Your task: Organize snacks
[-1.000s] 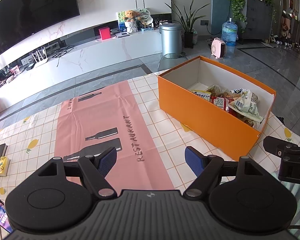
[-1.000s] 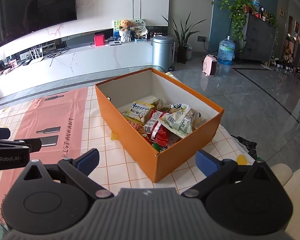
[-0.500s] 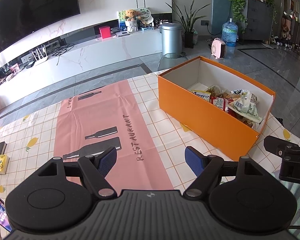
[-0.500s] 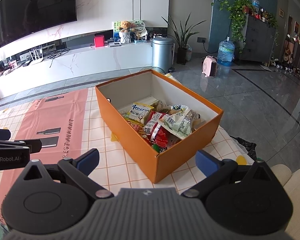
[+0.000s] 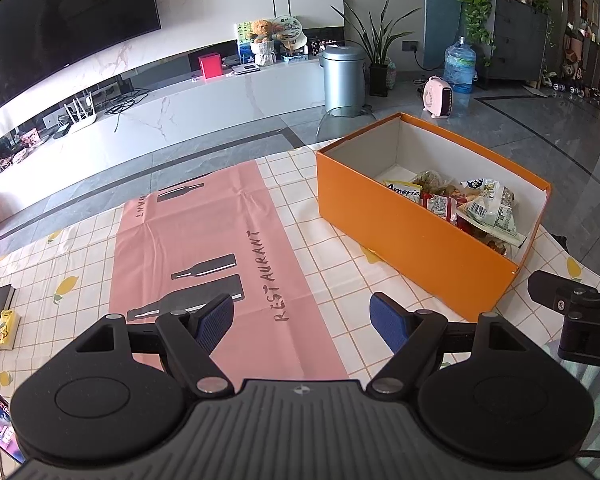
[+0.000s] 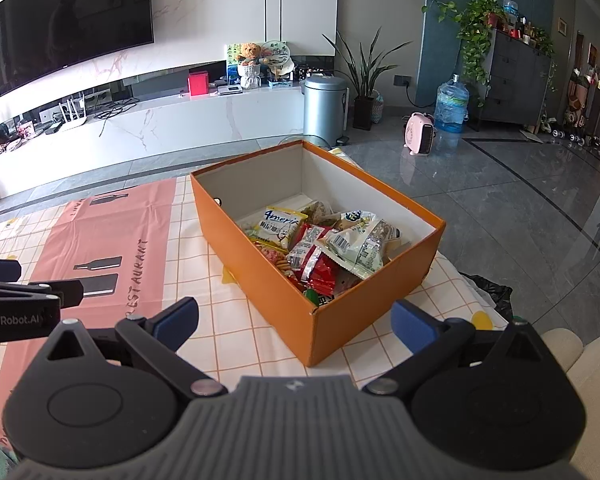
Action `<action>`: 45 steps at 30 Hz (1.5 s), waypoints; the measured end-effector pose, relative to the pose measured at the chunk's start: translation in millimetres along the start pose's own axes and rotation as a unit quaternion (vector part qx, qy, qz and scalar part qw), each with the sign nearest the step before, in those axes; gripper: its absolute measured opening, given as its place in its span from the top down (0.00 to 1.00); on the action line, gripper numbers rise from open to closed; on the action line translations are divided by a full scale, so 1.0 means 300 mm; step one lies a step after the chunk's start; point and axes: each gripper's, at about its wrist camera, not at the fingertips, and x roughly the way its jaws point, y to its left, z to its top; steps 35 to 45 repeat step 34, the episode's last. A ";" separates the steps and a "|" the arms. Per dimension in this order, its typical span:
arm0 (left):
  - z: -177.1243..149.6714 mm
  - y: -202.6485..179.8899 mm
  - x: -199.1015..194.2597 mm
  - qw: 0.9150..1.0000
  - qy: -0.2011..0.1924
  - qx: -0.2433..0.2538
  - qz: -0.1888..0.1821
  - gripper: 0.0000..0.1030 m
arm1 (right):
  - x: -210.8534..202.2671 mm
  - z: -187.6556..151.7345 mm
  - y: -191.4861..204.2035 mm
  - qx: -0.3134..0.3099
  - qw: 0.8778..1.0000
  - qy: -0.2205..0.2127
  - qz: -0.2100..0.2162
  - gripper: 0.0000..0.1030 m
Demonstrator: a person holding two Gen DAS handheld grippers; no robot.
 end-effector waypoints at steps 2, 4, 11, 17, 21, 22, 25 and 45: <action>0.002 -0.005 -0.004 1.000 0.001 -0.002 0.000 0.12 | 0.000 0.000 0.000 0.000 1.000 0.000 0.000 0.04; 0.002 -0.006 -0.007 1.000 0.001 -0.002 0.001 0.12 | -0.001 0.000 0.000 0.000 1.000 0.000 0.000 0.04; 0.004 -0.006 -0.009 1.000 0.001 -0.003 0.002 0.12 | -0.002 0.000 0.001 0.000 1.000 -0.001 0.000 0.04; 0.005 -0.004 -0.010 1.000 0.001 -0.004 0.002 0.12 | -0.005 -0.001 0.003 0.000 1.000 -0.002 0.002 0.04; 0.006 -0.004 -0.012 1.000 0.001 -0.003 0.003 0.12 | -0.010 0.000 0.004 -0.001 1.000 -0.003 0.002 0.04; 0.006 -0.004 -0.012 1.000 0.001 -0.003 0.003 0.12 | -0.009 0.000 0.004 -0.001 1.000 -0.003 0.003 0.04; 0.006 -0.004 -0.016 1.000 0.000 -0.001 0.005 0.12 | -0.009 0.000 0.004 -0.001 1.000 -0.003 0.002 0.04; 0.005 0.005 -0.029 1.000 -0.007 0.004 0.011 0.12 | -0.009 -0.001 0.004 -0.001 1.000 -0.003 0.003 0.04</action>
